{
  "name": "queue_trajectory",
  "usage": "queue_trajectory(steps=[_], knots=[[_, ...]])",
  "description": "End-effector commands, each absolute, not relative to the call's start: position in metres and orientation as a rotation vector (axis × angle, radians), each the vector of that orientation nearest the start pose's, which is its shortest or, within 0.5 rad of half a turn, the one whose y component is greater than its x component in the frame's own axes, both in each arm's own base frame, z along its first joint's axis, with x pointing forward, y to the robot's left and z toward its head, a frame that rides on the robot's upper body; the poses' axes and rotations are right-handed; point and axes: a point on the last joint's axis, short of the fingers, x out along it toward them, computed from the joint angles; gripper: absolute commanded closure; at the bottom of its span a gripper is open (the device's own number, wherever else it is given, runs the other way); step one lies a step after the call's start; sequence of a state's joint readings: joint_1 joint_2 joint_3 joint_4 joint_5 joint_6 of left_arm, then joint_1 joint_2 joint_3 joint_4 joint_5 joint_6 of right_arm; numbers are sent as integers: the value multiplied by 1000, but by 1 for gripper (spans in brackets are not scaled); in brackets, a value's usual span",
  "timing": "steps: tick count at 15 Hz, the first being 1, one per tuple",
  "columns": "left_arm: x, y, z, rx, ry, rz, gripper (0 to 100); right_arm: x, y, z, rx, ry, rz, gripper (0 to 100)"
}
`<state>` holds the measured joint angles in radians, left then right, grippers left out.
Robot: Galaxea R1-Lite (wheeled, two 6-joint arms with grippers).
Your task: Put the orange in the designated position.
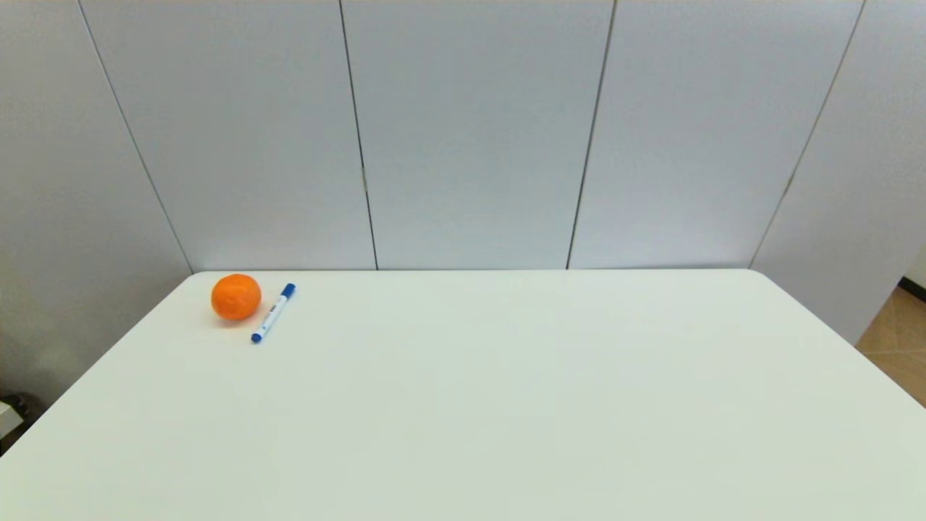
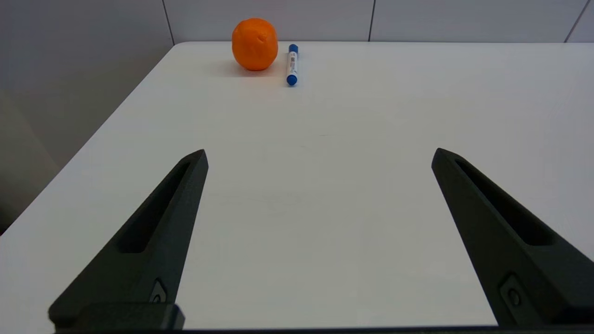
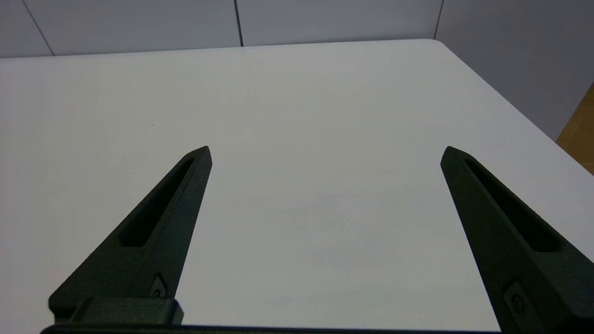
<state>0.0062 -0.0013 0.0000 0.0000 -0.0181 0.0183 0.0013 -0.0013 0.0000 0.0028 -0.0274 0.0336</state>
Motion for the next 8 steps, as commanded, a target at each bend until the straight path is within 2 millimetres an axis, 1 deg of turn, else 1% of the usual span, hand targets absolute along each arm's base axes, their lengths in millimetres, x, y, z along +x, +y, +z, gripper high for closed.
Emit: queue_trajectory(steps=[1,8], knots=[[-23,0,76,17,-2,-3,0,-23,-1,75,34,3,-26,0],[-23,0,76,15,-2,-3,0,-23,-1,75,34,3,-26,0]])
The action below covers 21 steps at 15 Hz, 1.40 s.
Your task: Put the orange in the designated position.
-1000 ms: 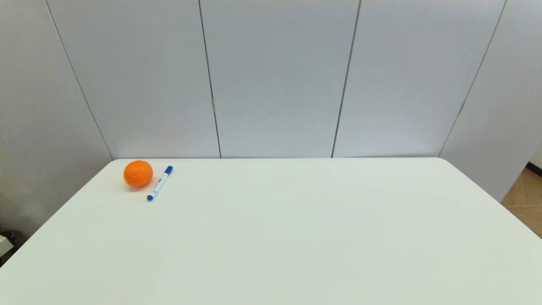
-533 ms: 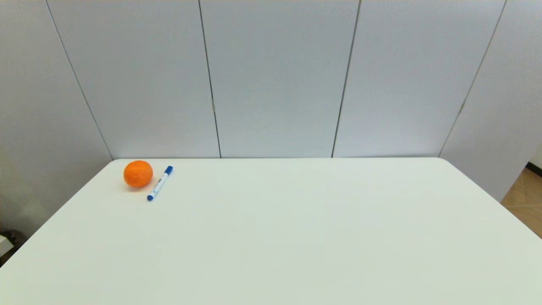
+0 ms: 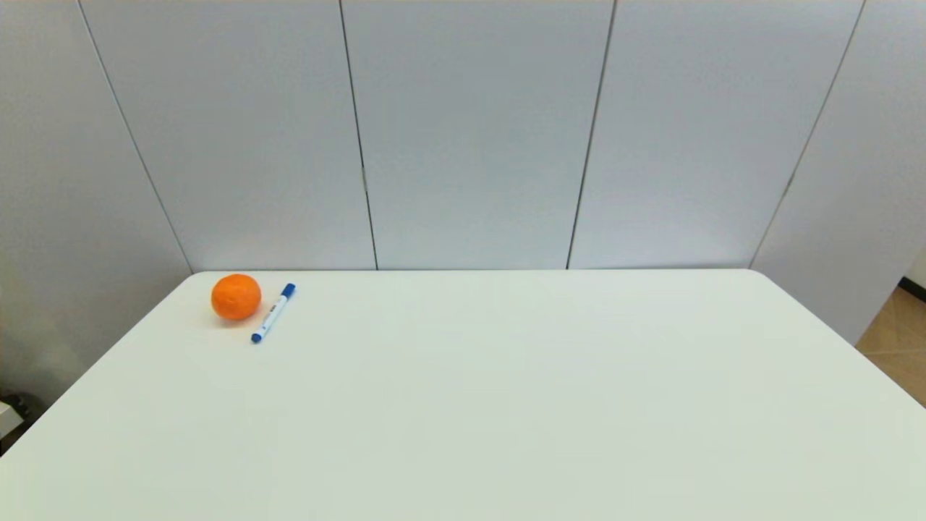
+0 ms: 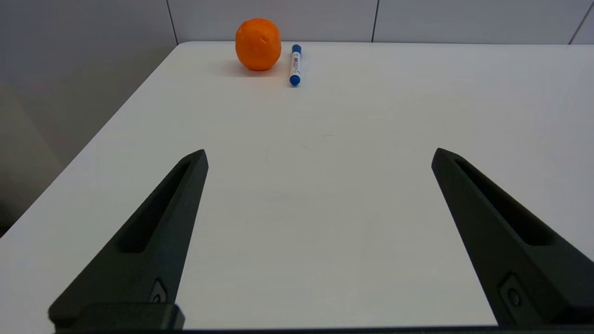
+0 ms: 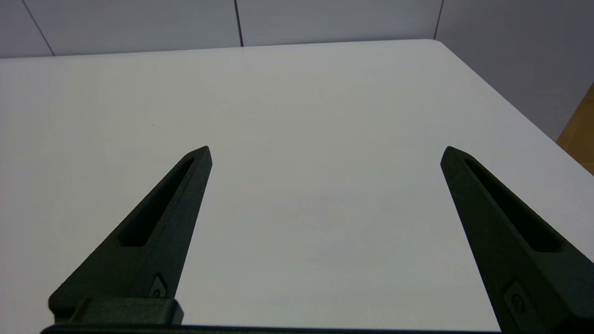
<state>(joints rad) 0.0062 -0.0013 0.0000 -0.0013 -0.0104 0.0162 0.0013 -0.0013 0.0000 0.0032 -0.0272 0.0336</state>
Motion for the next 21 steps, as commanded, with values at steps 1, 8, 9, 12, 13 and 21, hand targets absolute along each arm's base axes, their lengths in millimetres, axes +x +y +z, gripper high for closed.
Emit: queue_trajectory(steps=[1,8,9,12,13,21], knots=[[-23,0,76,15,-2,-5,0,-23,-1,75,34,3,-26,0],[-23,0,76,15,-2,-5,0,-23,-1,75,34,3,-26,0],[-23,0,76,15,-2,-5,0,-23,-1,75,34,3,-26,0],[-23,0,76,15,-2,-5,0,-23,-1,75,34,3,-26,0],[-23,0,76,15,-2,-5,0,-23,-1,75,34,3,-26,0],[-23,0,76,15,-2,-3,0,-23,-1,75,34,3,-26,0]])
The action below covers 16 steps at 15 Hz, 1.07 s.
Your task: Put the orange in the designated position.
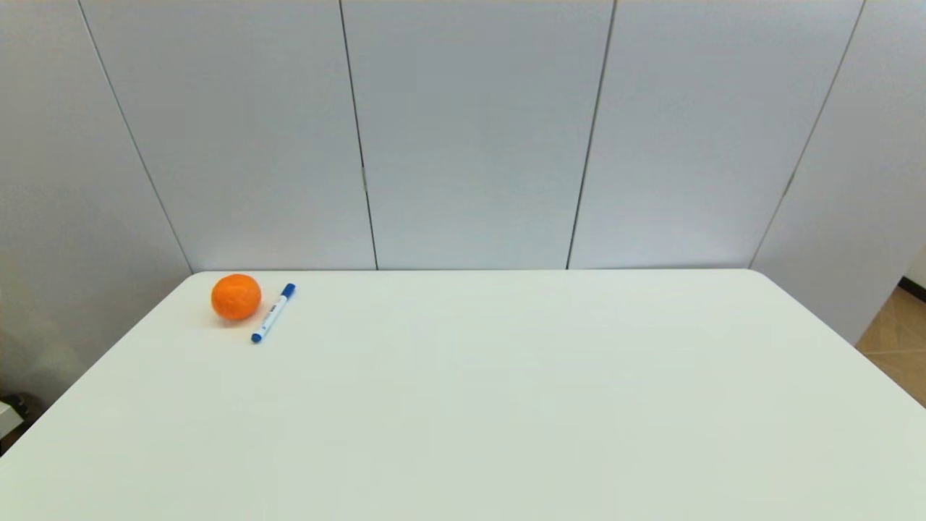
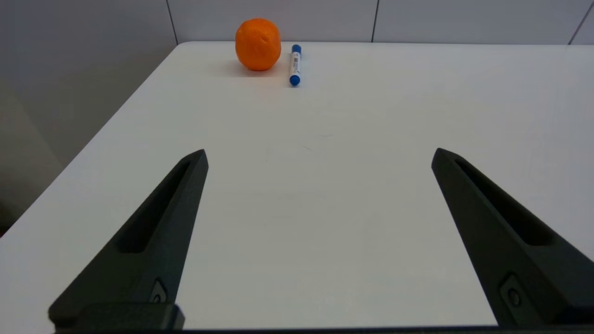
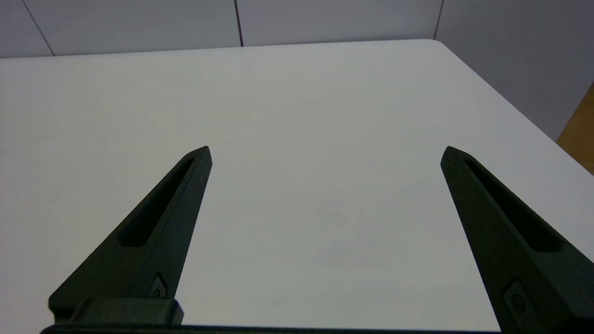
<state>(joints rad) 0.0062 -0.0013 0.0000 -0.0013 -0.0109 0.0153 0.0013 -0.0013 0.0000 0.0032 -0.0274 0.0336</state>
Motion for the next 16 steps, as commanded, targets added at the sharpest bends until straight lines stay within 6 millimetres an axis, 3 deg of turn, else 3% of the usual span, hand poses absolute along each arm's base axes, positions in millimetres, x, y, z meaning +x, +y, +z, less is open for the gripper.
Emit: queue_trajectory(steps=[1,16], knots=[[-23,0,76,15,-2,-5,0,-23,-1,75,34,3,-26,0],[-23,0,76,15,-2,-3,0,-23,-1,75,34,3,-26,0]])
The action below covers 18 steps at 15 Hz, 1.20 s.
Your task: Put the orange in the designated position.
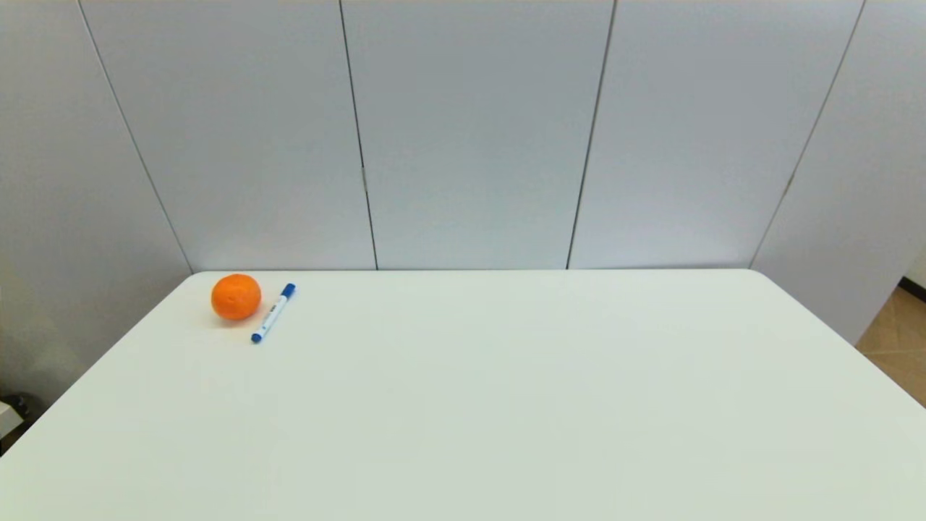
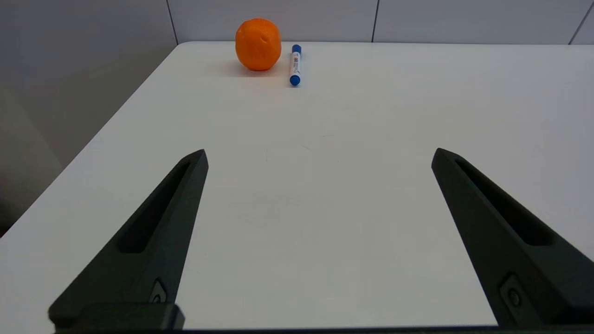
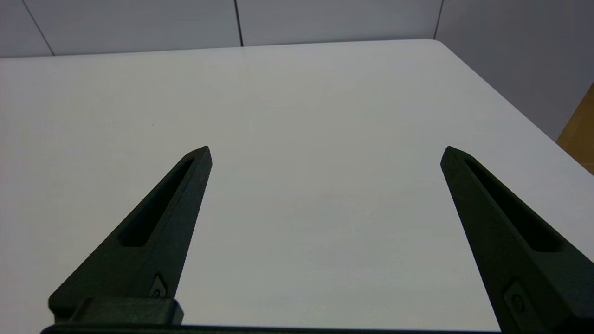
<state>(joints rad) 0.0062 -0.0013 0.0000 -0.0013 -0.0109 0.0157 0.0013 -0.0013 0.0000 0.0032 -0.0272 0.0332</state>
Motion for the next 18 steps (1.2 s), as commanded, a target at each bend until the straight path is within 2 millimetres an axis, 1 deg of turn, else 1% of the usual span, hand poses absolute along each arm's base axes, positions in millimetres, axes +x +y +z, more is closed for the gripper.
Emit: queue_trajectory(steps=[1,18], knots=[[-23,0,76,15,-2,-3,0,-23,-1,75,34,3,-26,0],[-23,0,76,15,-2,-5,0,-23,-1,75,35,3,-26,0]])
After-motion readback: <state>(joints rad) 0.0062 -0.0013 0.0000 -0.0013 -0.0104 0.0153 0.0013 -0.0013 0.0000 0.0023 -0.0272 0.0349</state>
